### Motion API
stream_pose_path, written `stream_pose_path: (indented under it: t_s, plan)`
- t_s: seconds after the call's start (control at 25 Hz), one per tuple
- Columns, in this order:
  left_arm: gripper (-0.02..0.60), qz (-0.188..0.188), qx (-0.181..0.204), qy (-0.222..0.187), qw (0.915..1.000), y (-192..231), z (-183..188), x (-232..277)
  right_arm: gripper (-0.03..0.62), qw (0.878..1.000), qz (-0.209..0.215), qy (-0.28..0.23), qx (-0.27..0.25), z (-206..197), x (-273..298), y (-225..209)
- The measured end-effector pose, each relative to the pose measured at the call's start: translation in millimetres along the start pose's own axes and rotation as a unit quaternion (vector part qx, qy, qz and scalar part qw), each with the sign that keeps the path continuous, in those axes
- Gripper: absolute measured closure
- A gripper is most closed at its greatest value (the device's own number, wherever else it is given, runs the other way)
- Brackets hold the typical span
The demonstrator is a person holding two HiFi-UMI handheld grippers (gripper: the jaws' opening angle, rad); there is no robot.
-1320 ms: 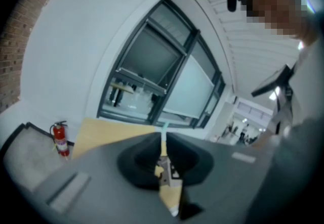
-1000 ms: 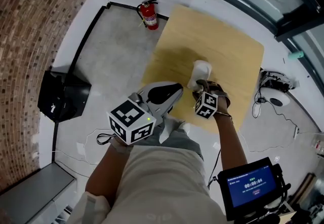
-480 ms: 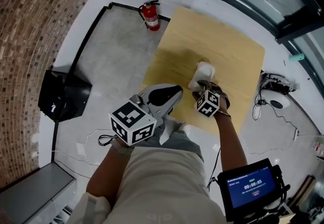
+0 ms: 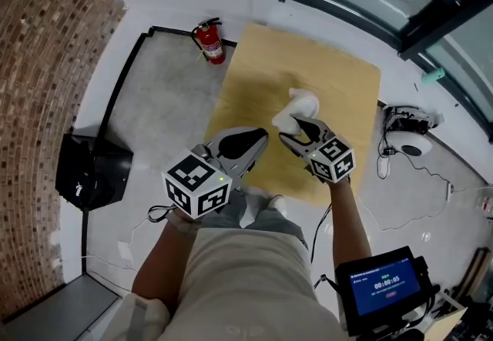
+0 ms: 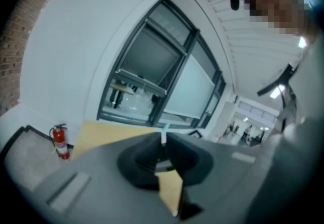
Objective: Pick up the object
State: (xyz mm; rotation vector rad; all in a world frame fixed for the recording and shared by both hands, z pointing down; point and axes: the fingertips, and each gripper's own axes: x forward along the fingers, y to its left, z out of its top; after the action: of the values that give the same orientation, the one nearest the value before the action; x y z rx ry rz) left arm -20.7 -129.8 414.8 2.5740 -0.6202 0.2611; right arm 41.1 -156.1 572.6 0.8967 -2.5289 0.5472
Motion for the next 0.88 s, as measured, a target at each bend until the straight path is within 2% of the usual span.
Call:
stream_pose_path:
  t_s: [0.08,0.16,0.24,0.32,0.4,0.48,0.52,0.6,0.72,0.88]
  plan:
    - [0.555,-0.009,0.001,-0.012,0.9999,-2,13,2,0.37,0.994,0.023,-0.092,0.049,45,-34,8]
    - [0.555,-0.022,-0.002,-0.028,0.9994,-6,30,3,0.37,0.975,0.066,-0.192,0.092,92,-80,21]
    - [0.555,-0.039,-0.003,-0.047,0.9982,-11,50,5,0.37,0.943,0.126,-0.286,0.111,133,-130,40]
    - [0.555,-0.057,0.0,-0.07,0.9959,-21,73,11,0.37,0.909,0.174,-0.364,0.106,167,-180,56]
    - [0.555,-0.079,0.003,-0.1,0.9918,-37,99,17,0.37,0.882,0.196,-0.418,0.096,192,-224,68]
    - [0.555,-0.105,0.002,-0.128,0.9862,-55,124,17,0.37,0.862,0.202,-0.456,0.09,212,-255,79]
    - [0.555,-0.116,0.003,-0.139,0.9835,-61,133,15,0.37,0.855,0.202,-0.469,0.086,220,-264,85]
    - [0.555,-0.132,0.008,-0.149,0.98,-69,142,15,0.37,0.852,0.194,-0.481,0.071,226,-274,93]
    - [0.555,-0.145,0.016,-0.145,0.9785,-76,143,25,0.37,0.851,0.183,-0.489,0.062,227,-279,94]
    - [0.555,-0.153,0.025,-0.14,0.9779,-81,140,32,0.37,0.839,0.176,-0.508,0.078,228,-286,88]
